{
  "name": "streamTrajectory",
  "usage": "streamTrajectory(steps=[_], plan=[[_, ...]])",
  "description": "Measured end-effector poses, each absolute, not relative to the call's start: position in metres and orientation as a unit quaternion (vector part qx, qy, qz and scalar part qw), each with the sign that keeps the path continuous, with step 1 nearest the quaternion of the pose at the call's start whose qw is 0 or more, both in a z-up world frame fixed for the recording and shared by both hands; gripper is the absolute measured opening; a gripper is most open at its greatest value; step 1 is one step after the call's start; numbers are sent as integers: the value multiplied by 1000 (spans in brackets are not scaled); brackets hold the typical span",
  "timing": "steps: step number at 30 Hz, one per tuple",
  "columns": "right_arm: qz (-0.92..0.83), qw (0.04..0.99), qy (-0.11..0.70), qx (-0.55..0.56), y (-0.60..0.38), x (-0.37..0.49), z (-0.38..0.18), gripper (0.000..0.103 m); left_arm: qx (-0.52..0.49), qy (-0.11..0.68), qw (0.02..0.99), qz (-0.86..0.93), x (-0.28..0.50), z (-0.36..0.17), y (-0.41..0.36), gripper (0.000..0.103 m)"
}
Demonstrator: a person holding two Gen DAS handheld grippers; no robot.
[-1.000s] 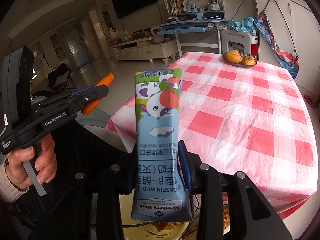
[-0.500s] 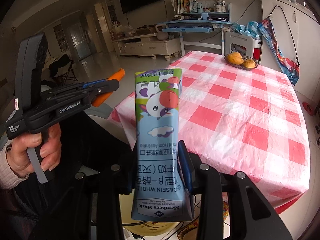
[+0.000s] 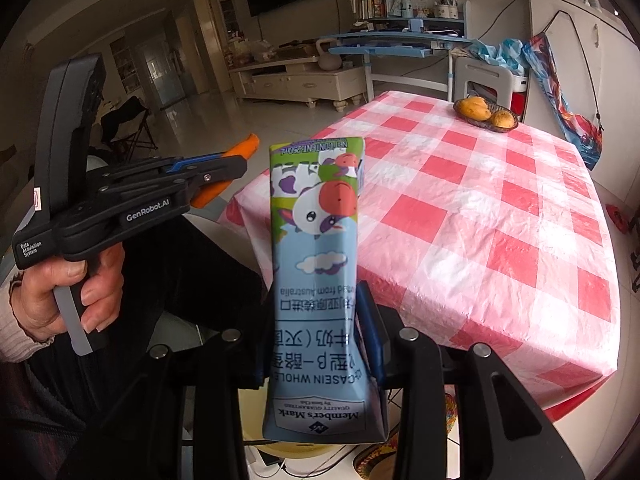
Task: Collect trash
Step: 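Lift sweet potato and milk carton and carry both toward the yellow bucket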
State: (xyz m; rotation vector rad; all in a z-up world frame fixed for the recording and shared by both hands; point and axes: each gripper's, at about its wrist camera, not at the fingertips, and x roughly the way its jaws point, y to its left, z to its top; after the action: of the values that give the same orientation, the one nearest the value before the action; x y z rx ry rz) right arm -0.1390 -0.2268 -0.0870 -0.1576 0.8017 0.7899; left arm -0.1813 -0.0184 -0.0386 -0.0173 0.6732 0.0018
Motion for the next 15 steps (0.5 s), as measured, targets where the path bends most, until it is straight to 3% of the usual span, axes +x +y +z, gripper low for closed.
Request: streamTrajectory(steps=[15], plan=[[380,832,394,-90,-227,-150,-97,37,-6,352,936,-3,-182,-47,-23,13]])
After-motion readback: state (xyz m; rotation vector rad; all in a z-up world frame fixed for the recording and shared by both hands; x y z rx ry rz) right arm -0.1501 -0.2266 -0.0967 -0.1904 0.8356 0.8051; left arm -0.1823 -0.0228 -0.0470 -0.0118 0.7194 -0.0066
